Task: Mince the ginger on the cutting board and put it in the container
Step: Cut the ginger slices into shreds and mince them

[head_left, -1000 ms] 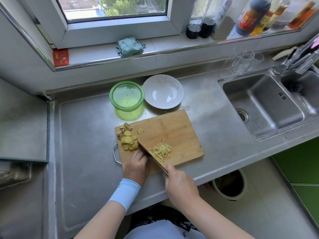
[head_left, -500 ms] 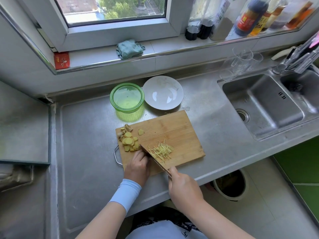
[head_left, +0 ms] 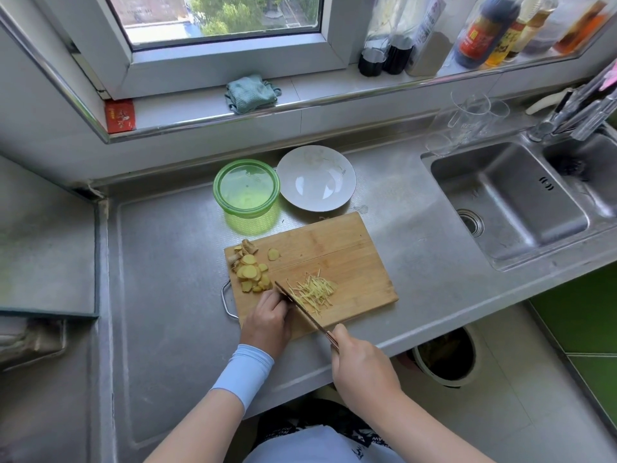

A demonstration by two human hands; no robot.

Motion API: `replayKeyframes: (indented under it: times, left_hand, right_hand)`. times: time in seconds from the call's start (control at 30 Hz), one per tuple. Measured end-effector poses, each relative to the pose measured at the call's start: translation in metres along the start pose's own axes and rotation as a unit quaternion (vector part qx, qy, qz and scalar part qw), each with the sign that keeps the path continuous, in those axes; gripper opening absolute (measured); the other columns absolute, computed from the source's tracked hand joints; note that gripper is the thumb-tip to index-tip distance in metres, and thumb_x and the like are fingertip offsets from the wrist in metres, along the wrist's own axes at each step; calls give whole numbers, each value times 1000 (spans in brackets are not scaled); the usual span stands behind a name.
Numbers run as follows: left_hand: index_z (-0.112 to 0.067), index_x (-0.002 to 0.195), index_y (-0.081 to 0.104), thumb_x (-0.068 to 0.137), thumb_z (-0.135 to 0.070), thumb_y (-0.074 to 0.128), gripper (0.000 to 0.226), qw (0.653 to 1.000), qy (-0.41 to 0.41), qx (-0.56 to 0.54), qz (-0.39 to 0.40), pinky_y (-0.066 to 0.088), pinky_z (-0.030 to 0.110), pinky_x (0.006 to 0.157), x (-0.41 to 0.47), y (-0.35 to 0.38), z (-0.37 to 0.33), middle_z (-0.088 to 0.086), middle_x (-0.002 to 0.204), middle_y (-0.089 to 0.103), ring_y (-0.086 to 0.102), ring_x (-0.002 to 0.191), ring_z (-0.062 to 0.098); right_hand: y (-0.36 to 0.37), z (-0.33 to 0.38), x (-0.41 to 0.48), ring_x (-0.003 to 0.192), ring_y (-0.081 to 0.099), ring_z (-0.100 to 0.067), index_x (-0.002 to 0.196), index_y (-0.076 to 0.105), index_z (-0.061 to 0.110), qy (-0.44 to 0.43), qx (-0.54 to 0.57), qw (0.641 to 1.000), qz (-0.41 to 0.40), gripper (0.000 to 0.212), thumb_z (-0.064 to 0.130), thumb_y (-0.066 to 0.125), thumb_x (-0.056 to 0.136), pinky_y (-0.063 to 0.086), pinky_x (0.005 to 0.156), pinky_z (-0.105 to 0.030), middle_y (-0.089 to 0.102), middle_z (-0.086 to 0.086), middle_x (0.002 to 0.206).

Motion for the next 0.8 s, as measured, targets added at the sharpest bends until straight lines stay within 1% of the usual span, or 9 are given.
replayKeyframes:
  times: [0.13,0.2,0.27,0.33,0.47,0.53,0.6,0.67,0.8]
  left_hand:
    - [-1,85,69,71,9,67,17,1000,-1,-7,0,55,41,64,1,-1,0,13,94,66,60,90,32]
    - [-2,83,70,80,1,59,11,1000,5,-7,-9,56,38,65,2,-2,-1,12,92,67,61,90,31]
    - [-3,79,70,85,-8,51,20,1000,5,-6,-12,56,38,64,1,-4,-1,11,88,67,61,88,30]
    - [-4,77,70,84,-10,49,22,1000,4,-3,-5,55,37,63,1,-3,0,11,86,66,61,87,30]
    - [-4,82,70,75,1,62,11,1000,-17,-4,19,55,39,61,1,3,4,10,91,65,61,90,31]
    - [-4,84,70,73,3,64,14,999,-22,-4,22,55,40,60,1,4,6,9,93,65,61,91,30]
    - [-3,83,69,79,-1,58,13,1000,-16,-3,13,55,39,60,1,2,4,9,93,65,61,90,29]
    - [-3,82,69,84,-8,51,19,1000,-6,-3,2,55,38,59,1,0,1,9,93,65,60,89,29]
    - [-3,81,70,88,-15,46,28,1000,4,-3,-12,56,37,61,1,-4,0,10,91,67,61,88,29]
  right_hand:
    - [0,-4,-5,57,44,-19,109,38,21,2,-11,1000,-3,7,26,37,104,29,48,-31,43,5,66]
    - [0,-1,0,62,46,-23,108,38,21,2,-10,1000,-5,7,26,38,104,34,54,-33,46,4,69]
    - [0,5,7,65,48,-25,106,38,21,-2,-10,1000,-7,5,26,39,104,37,58,-35,49,2,72]
    - [-1,8,11,67,49,-26,102,37,22,-3,-7,1000,-7,4,25,40,103,39,59,-36,49,2,72]
    - [-1,3,5,65,47,-23,111,41,21,-3,4,1000,-11,9,26,38,104,34,53,-33,48,4,72]
    - [-1,-1,-2,63,47,-22,105,37,22,-3,7,1000,-9,6,27,37,105,30,49,-31,46,5,69]
    - [-1,-4,-7,61,46,-21,98,32,24,0,12,1000,-8,9,27,37,104,28,47,-29,44,6,67]
    - [1,-4,-6,58,42,-18,97,31,23,1,13,1000,-6,9,27,37,104,26,46,-28,43,5,66]
    - [1,4,9,63,48,-23,96,34,23,2,14,1000,-10,10,26,38,104,33,53,-34,48,2,70]
Point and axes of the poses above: each hand's wrist, its own x-axis towards the middle knuckle, its own y-axis out of the palm, z = x × y, the point moved 8 cm from there along x, towards the middle knuckle
